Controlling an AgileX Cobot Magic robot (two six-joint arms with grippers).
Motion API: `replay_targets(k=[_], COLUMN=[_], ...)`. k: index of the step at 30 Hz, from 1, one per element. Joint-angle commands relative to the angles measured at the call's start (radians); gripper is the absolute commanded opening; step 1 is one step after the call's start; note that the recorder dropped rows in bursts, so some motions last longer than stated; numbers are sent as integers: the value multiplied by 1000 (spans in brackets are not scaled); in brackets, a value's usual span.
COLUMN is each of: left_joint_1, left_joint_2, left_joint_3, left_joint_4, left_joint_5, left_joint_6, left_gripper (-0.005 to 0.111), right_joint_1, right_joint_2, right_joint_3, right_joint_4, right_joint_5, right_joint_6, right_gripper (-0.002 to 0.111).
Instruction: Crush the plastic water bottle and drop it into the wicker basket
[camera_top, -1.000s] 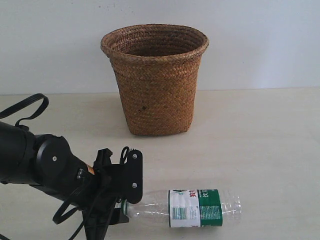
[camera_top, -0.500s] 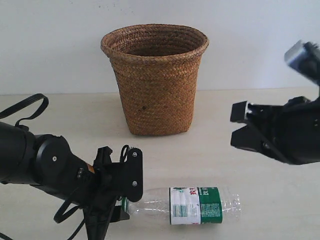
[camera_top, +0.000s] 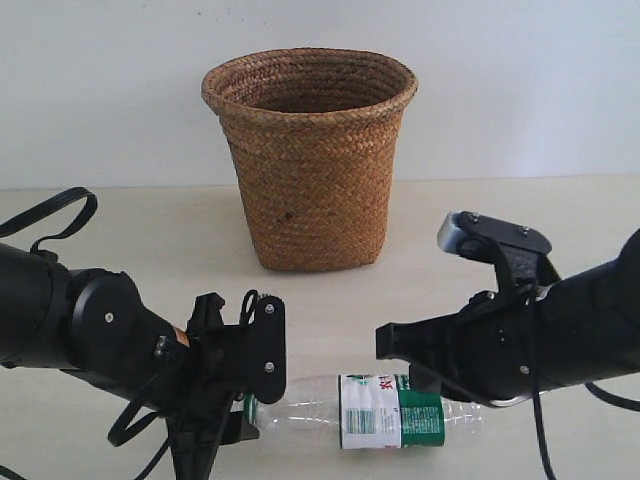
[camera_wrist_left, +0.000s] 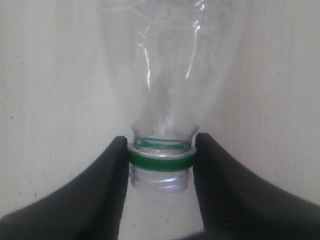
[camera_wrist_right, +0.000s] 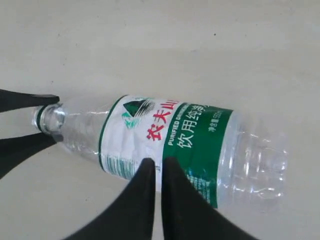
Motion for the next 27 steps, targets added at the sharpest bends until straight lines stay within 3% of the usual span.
replay_targets(k=[1, 16, 27], left_joint_1=[-7, -7, -7], left_joint_2=[3, 3, 3], left_joint_3=[-5, -5, -5], left_joint_4=[3, 3, 3], left_joint_5=[1, -2, -2], left_joint_6=[-8, -8, -8], left_gripper=[4, 4, 4], right_joint_1=[15, 15, 15], right_joint_2=[60, 322, 348], right_joint_3=[-6, -11, -12], right_joint_4=[-1, -1, -1], right_joint_5=[-24, -113, -92], right_joint_6=[-12, 9, 9], right_gripper=[1, 1, 1])
